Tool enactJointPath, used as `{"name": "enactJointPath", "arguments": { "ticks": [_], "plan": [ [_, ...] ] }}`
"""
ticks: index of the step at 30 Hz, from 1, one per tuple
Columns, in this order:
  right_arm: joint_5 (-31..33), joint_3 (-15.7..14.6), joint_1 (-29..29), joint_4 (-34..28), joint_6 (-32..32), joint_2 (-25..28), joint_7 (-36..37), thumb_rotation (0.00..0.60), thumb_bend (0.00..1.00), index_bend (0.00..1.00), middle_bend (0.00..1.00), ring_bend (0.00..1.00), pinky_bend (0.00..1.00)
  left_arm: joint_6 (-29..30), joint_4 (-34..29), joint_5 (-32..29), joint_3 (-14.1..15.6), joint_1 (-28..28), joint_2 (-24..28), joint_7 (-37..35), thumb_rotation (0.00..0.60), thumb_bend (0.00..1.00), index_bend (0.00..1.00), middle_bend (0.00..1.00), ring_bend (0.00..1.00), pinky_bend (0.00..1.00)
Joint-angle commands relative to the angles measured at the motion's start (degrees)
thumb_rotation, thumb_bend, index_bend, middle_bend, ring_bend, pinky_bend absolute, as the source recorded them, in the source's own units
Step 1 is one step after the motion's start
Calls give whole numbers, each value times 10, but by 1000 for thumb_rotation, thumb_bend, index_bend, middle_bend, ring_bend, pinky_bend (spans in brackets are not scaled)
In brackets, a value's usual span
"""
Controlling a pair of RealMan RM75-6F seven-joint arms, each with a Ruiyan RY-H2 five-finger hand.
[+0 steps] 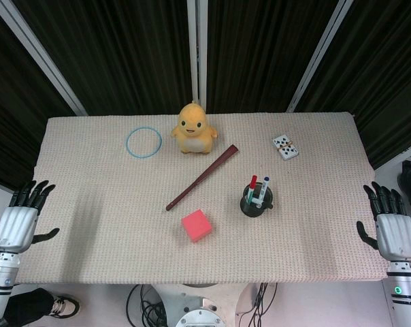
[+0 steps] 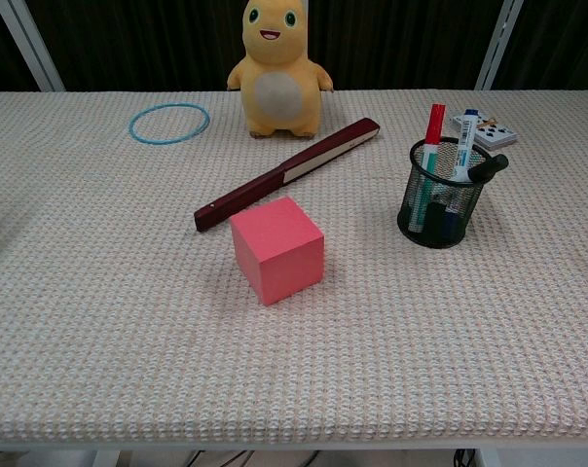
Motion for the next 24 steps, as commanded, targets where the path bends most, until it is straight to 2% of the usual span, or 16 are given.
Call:
{"name": "enactJointPath", "arguments": {
  "ticks": [1,17,24],
  "plan": [
    [2,6,-3,-2,-13,-1,-3,600,326,0,0,0,0,0,1,0,-1,-1,-2,1,600,61,116,52,0,45],
    [-17,24,-2,-7,-34,0,-3,600,325,0,0,0,0,0,1,-4,-1,-2,-2,2,600,62,116,52,0,45],
    [-55,28,27,-36,-59,-5,-44,600,324,0,0,0,0,-1,8,-7,3,2,-7,-5,600,62,116,52,0,45]
  ]
}}
